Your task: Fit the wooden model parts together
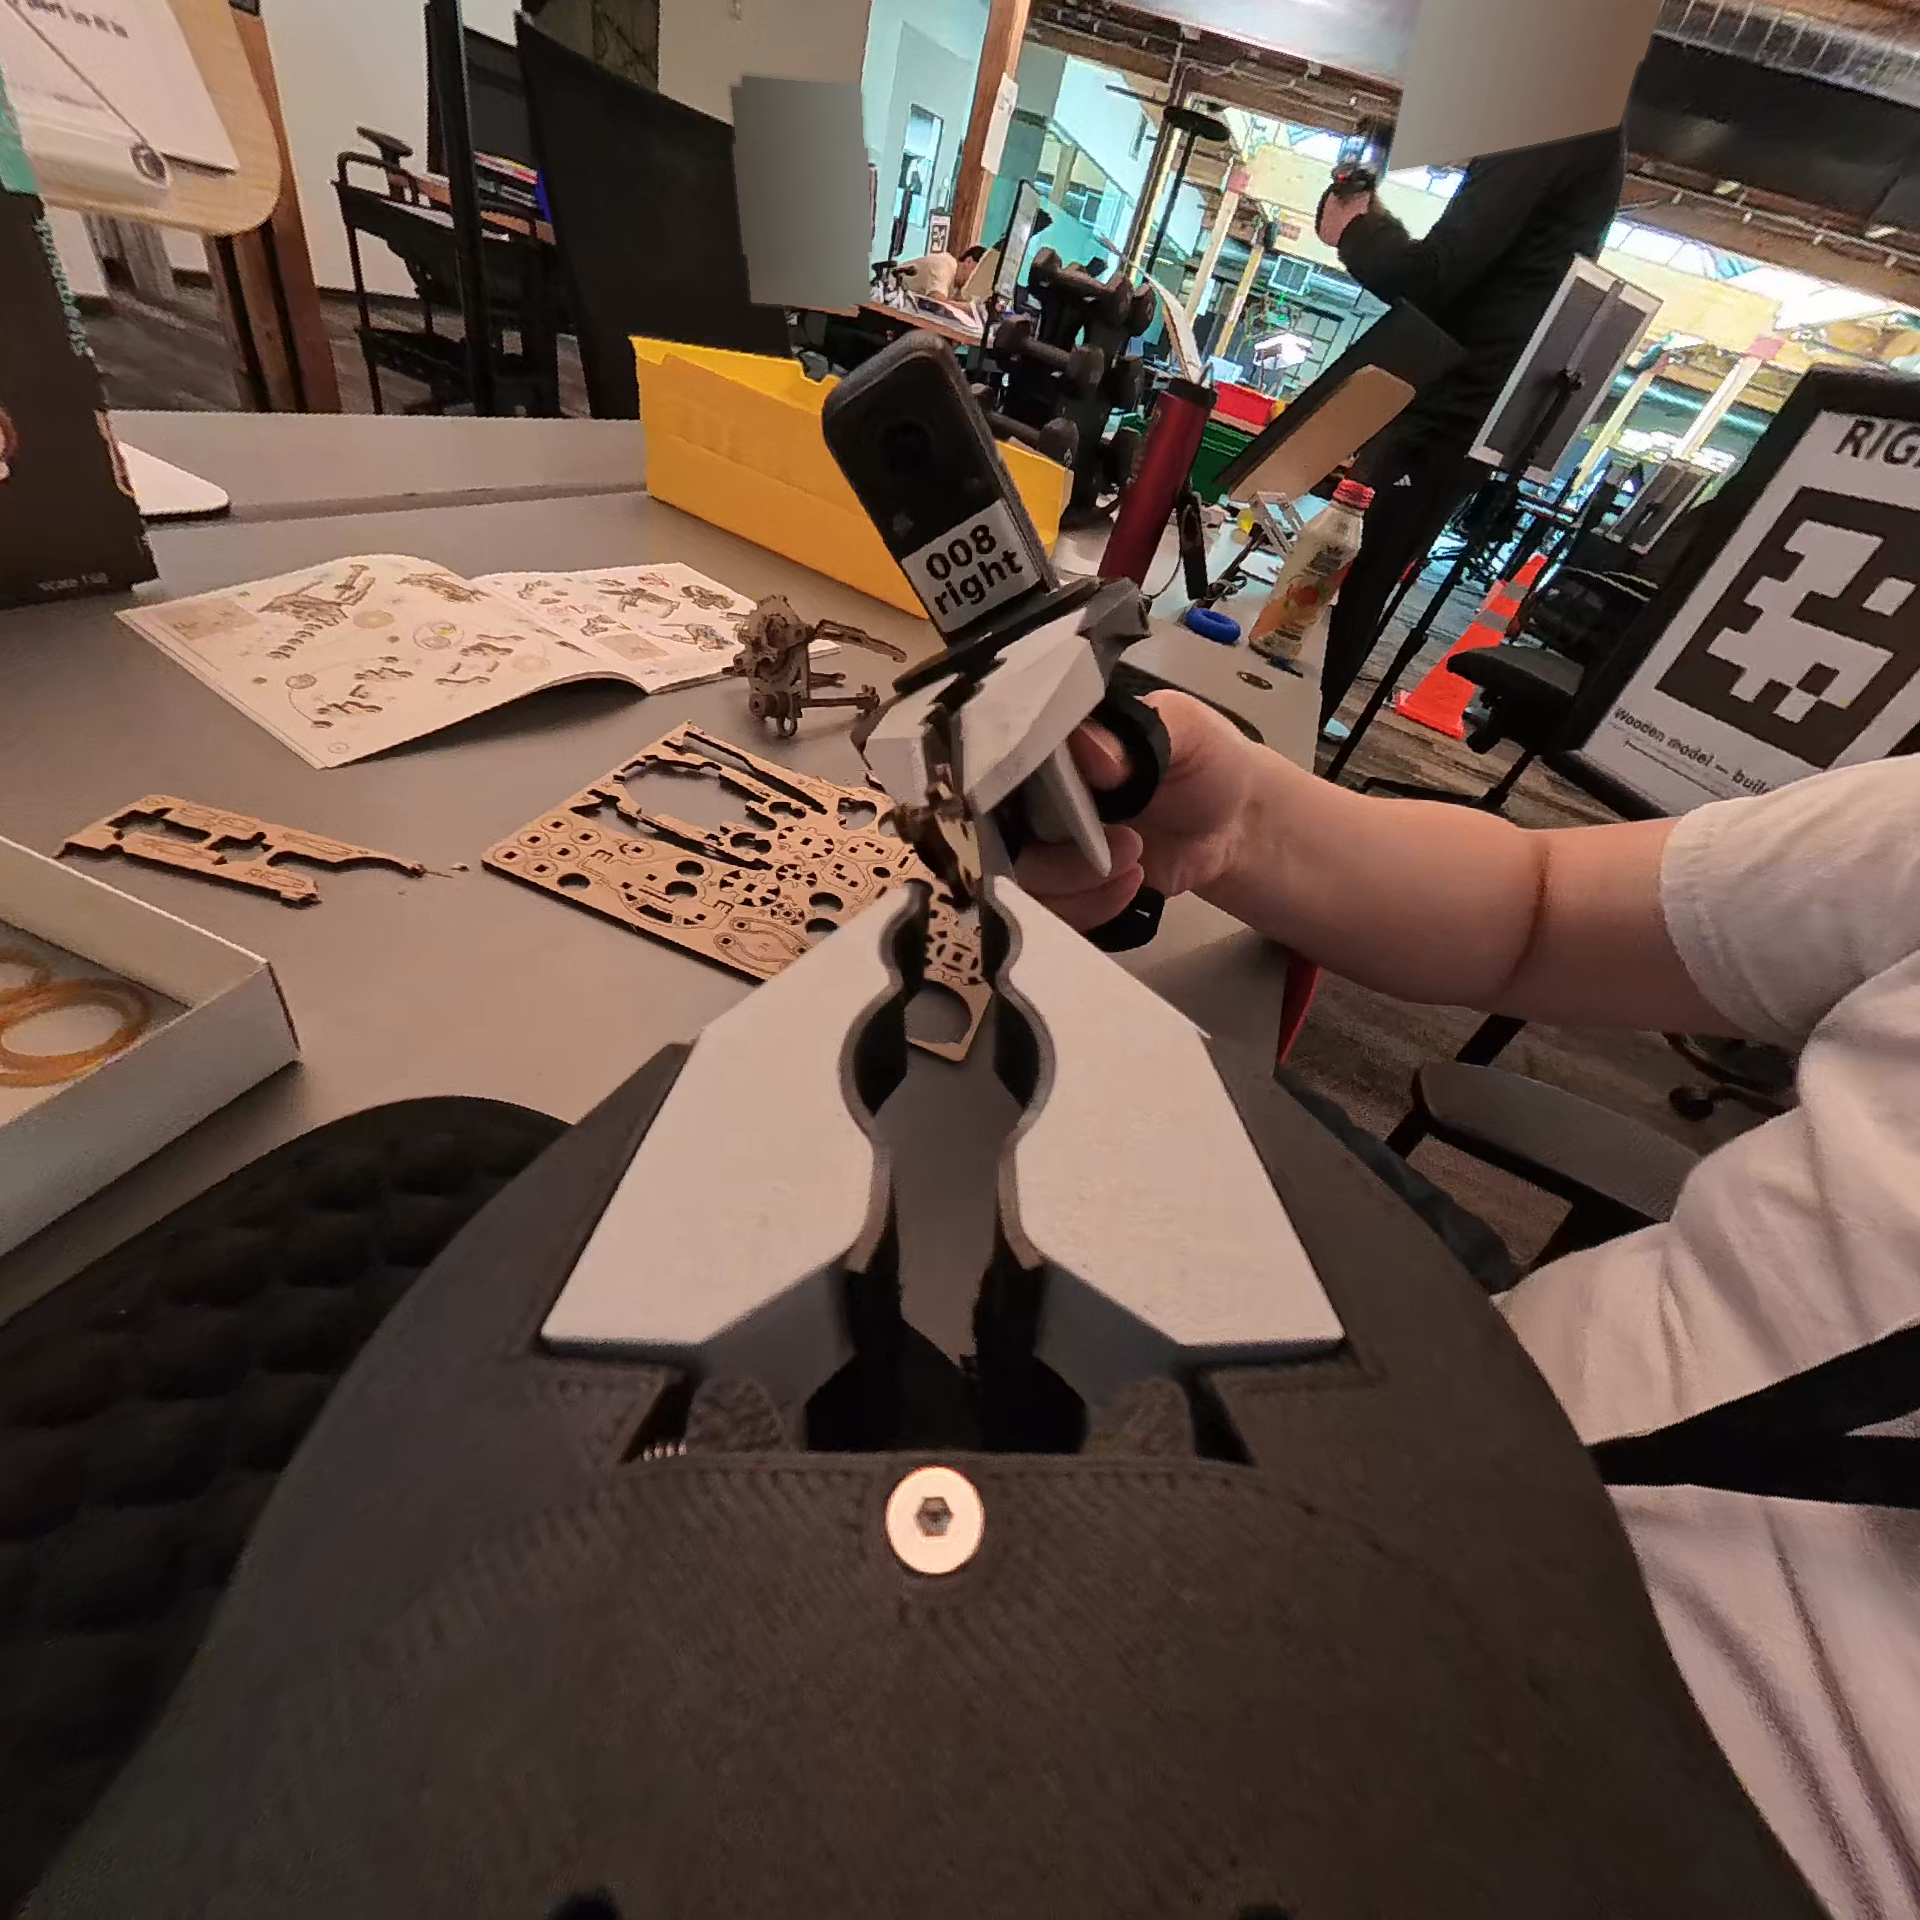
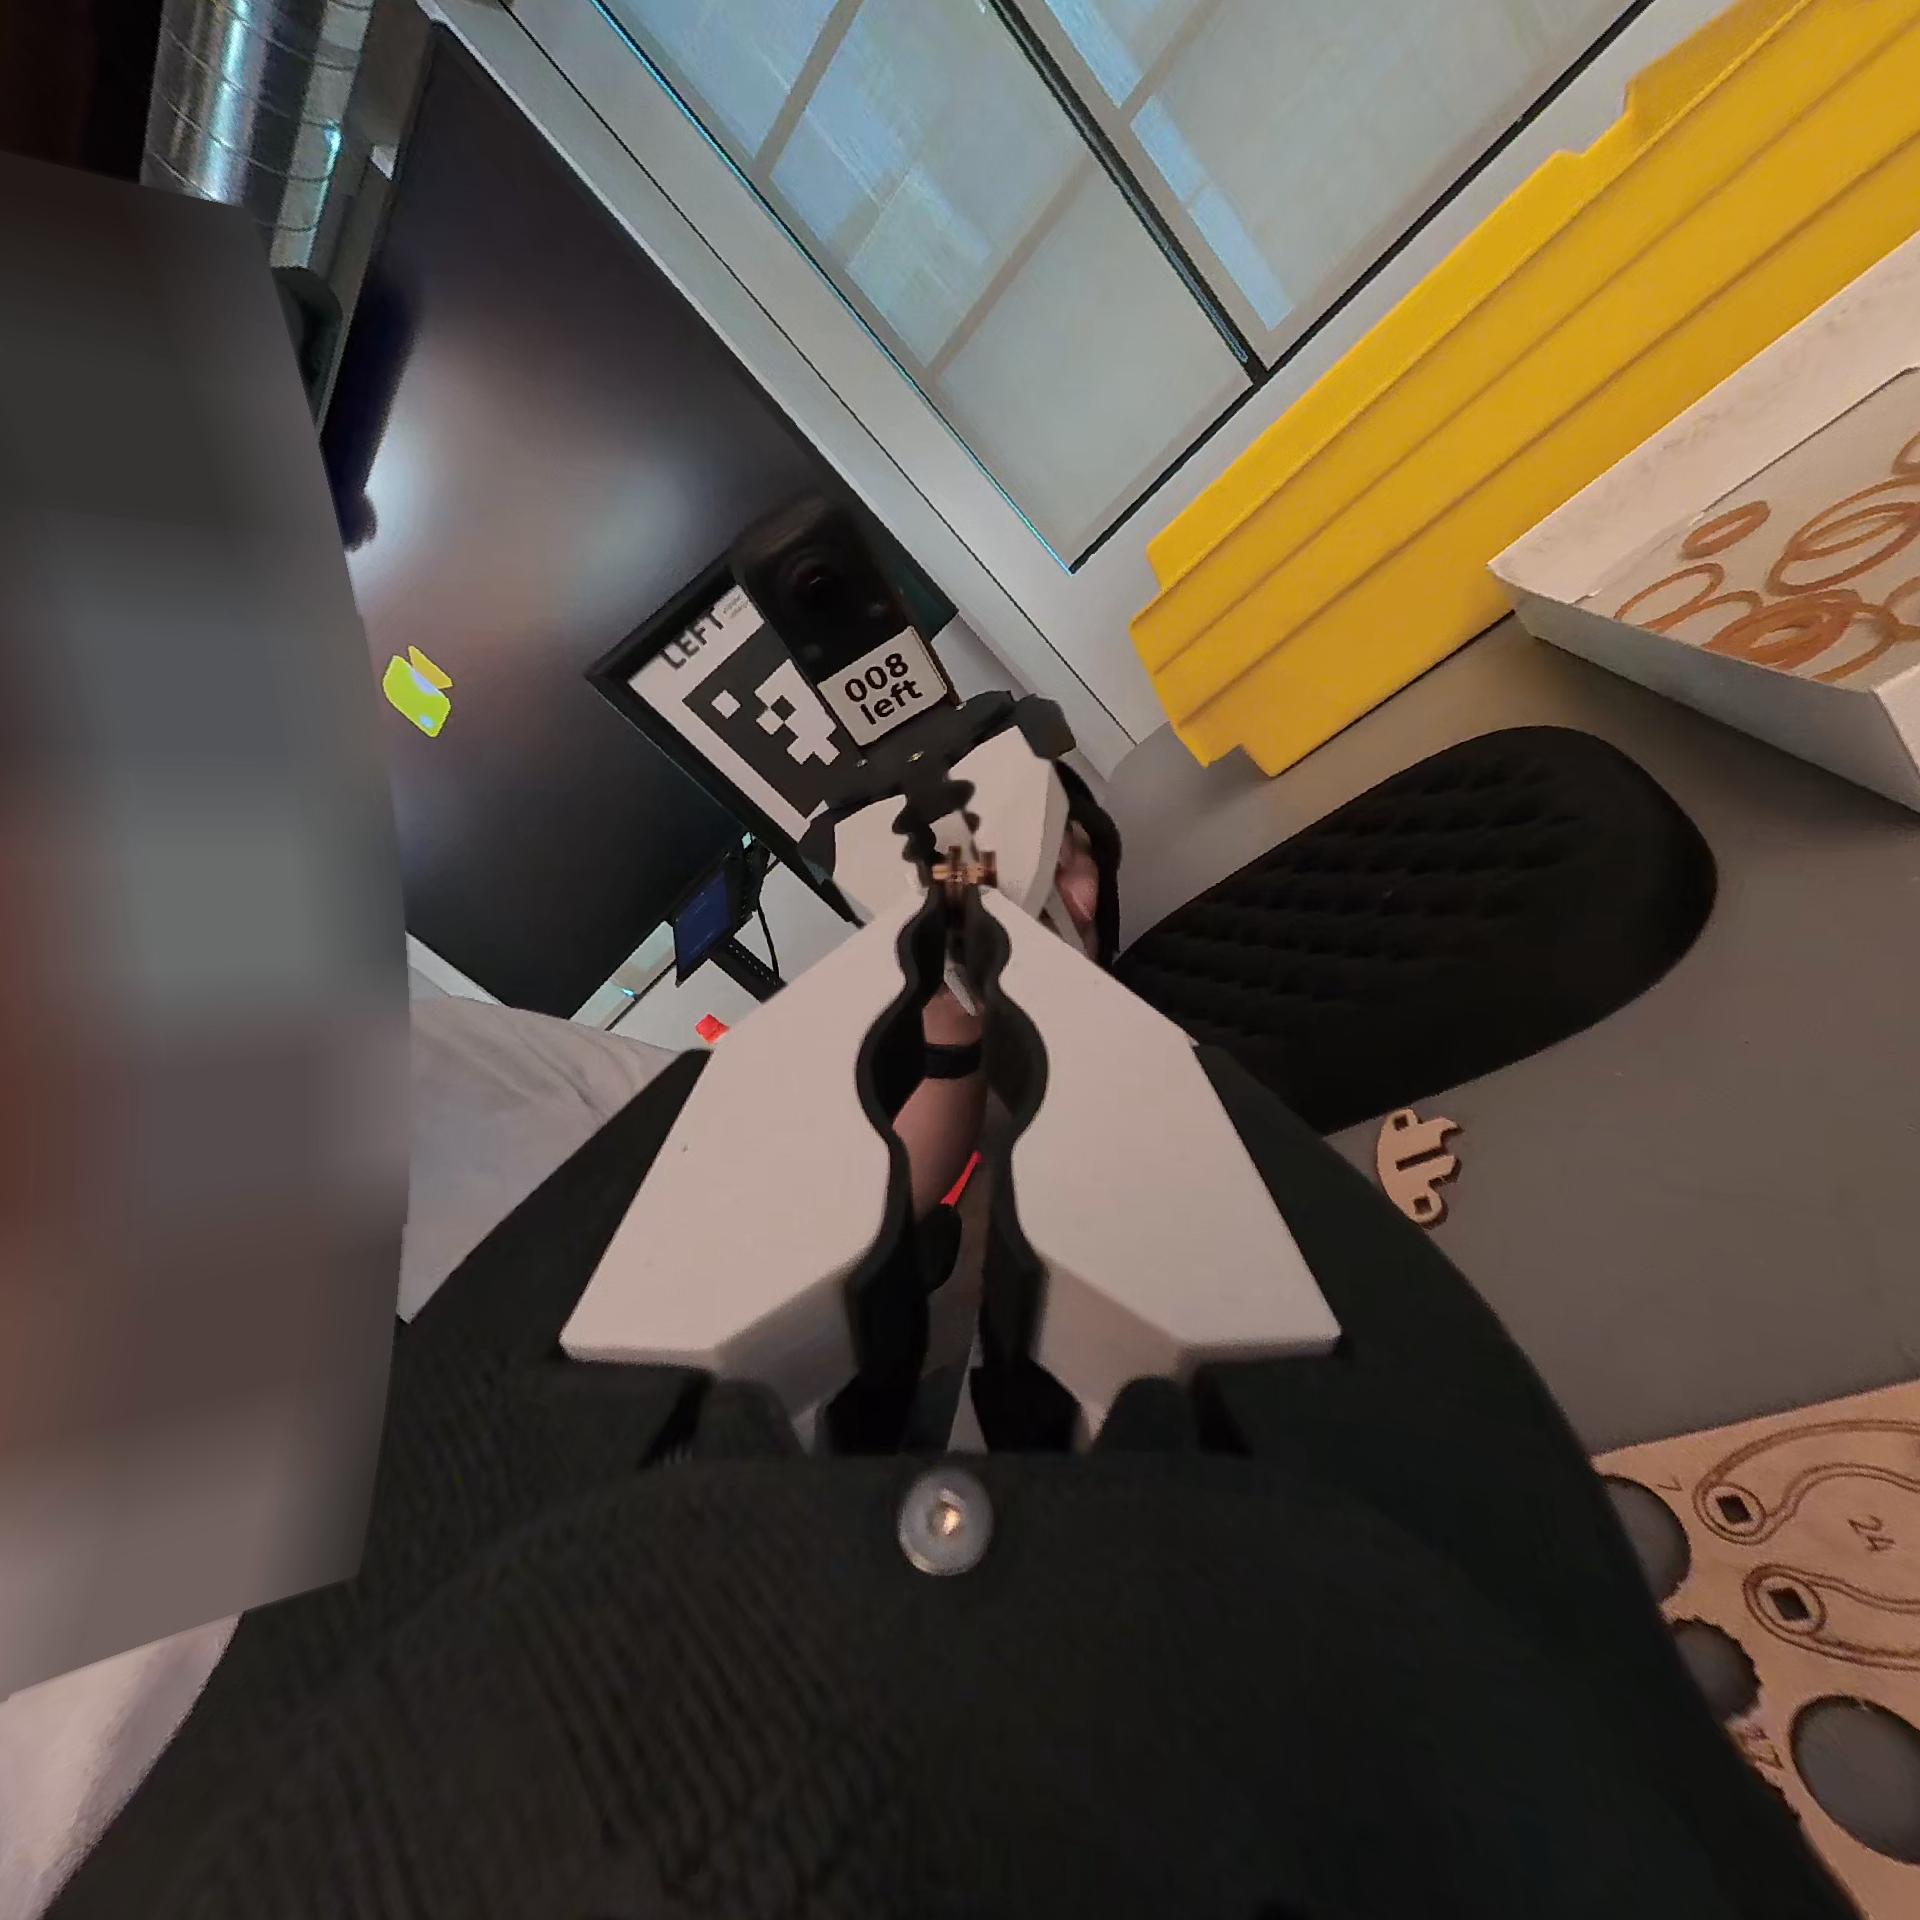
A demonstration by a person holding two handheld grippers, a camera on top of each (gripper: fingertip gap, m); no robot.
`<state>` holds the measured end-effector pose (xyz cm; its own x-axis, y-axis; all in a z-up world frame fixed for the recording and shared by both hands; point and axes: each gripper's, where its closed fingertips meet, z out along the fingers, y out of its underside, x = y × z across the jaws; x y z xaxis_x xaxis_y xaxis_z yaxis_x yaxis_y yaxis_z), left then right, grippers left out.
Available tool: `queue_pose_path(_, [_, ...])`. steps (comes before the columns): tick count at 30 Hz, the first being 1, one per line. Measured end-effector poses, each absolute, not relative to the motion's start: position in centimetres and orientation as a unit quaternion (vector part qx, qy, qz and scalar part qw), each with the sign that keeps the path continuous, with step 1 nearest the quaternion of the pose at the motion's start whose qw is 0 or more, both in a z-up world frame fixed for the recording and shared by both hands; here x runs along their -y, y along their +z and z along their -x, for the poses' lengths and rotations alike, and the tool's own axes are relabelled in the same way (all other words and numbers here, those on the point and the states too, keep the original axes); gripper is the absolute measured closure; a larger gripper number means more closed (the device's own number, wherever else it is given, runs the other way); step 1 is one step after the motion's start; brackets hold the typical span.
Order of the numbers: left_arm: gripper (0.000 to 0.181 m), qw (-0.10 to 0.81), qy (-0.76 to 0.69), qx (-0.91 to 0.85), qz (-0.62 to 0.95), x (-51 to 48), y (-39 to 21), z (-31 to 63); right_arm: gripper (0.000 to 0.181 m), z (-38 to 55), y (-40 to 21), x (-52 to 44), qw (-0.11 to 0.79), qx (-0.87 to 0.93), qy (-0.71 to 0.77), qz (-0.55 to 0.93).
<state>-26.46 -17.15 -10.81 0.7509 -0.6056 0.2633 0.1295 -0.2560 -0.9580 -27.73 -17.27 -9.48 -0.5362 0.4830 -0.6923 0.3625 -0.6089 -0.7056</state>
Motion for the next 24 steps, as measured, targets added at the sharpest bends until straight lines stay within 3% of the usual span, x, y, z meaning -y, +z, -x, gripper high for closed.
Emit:
queue_pose_path(5, [0.147,0.602,-0.308,-0.154,0.72,16.6,-9.6,26.6,0.181,27.6,-8.6,18.5,0.04,0.465,0.75,0.47])
queue_pose_path(7, [0.168,0.599,-0.329,-0.174,0.709,17.2,-8.9,25.9,0.181,27.7,-8.0,18.4,0.048,0.455,0.755,0.47])
queue_pose_path(20, [0.172,0.603,-0.374,-0.153,0.687,18.4,-6.6,24.7,0.181,26.6,-5.9,19.4,0.097,0.466,0.758,0.445])
queue_pose_path(24, [0.164,0.621,-0.359,-0.194,0.669,19.2,-6.2,24.0,0.181,26.0,-5.4,19.6,0.046,0.425,0.788,0.443])
